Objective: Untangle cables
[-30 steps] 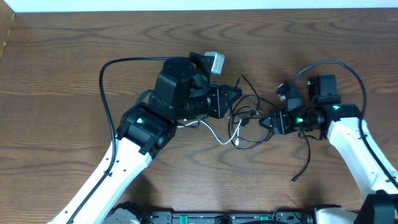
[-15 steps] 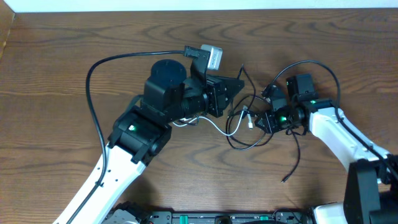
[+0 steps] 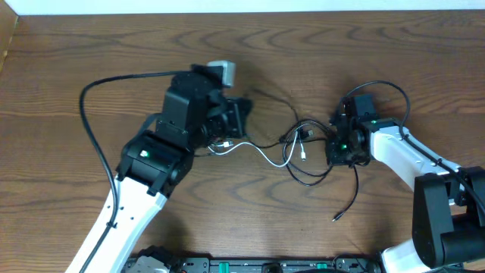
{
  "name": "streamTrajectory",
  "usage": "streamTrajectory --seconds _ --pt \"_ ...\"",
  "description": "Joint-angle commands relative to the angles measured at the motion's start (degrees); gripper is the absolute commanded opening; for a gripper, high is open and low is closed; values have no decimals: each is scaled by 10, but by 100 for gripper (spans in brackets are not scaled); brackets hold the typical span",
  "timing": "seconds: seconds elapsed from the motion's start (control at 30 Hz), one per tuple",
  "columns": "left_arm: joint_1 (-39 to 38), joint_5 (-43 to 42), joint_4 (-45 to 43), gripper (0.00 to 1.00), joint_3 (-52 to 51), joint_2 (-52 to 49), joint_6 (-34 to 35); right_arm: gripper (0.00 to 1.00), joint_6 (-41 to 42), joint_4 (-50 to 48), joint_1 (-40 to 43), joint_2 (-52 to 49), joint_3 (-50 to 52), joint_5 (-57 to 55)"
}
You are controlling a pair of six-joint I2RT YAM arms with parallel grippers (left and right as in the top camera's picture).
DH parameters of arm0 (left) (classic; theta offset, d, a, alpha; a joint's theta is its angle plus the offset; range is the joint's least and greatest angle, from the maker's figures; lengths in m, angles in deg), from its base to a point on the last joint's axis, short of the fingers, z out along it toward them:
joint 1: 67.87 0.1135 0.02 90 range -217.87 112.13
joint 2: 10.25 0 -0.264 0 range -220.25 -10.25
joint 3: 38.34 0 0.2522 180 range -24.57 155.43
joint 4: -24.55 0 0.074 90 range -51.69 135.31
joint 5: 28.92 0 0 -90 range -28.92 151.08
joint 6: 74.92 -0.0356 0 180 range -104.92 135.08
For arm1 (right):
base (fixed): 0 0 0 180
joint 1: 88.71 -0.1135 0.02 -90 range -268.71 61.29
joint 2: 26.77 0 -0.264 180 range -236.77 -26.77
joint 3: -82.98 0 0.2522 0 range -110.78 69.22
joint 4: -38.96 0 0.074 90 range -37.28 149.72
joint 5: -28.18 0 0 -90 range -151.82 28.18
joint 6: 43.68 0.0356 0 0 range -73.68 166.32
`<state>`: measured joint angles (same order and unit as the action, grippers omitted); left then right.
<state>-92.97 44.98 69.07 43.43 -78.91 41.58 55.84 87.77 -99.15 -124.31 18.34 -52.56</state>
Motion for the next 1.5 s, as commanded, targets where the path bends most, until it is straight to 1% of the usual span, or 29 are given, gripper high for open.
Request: streamTrajectory --seconds 0.0,0.13,0.4,0.53,0.63,0.77,0.87,1.0,1.07,1.2,1.3,1.33,1.4,1.43,1.47 --pt "46 134 25 8 3 9 -14 1 106 16 10 -3 0 -126" --pt "121 145 31 8 3 13 -14 1 140 30 32 -3 0 -163" --pt "290 146 31 8 3 14 -14 1 141 36 105 -3 0 -157" --pt "338 146 40 8 3 14 -7 1 136 35 131 -3 0 -133" --pt "352 146 54 8 2 13 4 1 136 35 141 -3 0 -121" --pt "352 146 66 8 2 11 22 1 134 31 142 -3 0 -118" --pt "352 126 78 7 2 6 50 1 94 24 142 -1 -4 -73" --pt "339 38 87 8 2 -8 51 1 28 19 142 11 -27 44" --pt "325 10 90 7 2 -19 50 1 -3 18 142 23 -44 117" --pt "281 -25 100 8 2 -46 46 1 -76 24 141 62 -86 272" --pt "240 -46 102 8 2 -67 46 1 -135 47 141 101 -125 388" --pt "227 -46 102 9 2 -73 46 1 -146 51 141 113 -135 412" --pt "200 -49 102 22 2 -86 46 1 -159 53 141 142 -151 446" --pt "183 -51 102 26 2 -93 46 1 -160 49 141 162 -158 452" --pt "170 -52 101 28 2 -98 44 1 -160 45 141 175 -161 450"
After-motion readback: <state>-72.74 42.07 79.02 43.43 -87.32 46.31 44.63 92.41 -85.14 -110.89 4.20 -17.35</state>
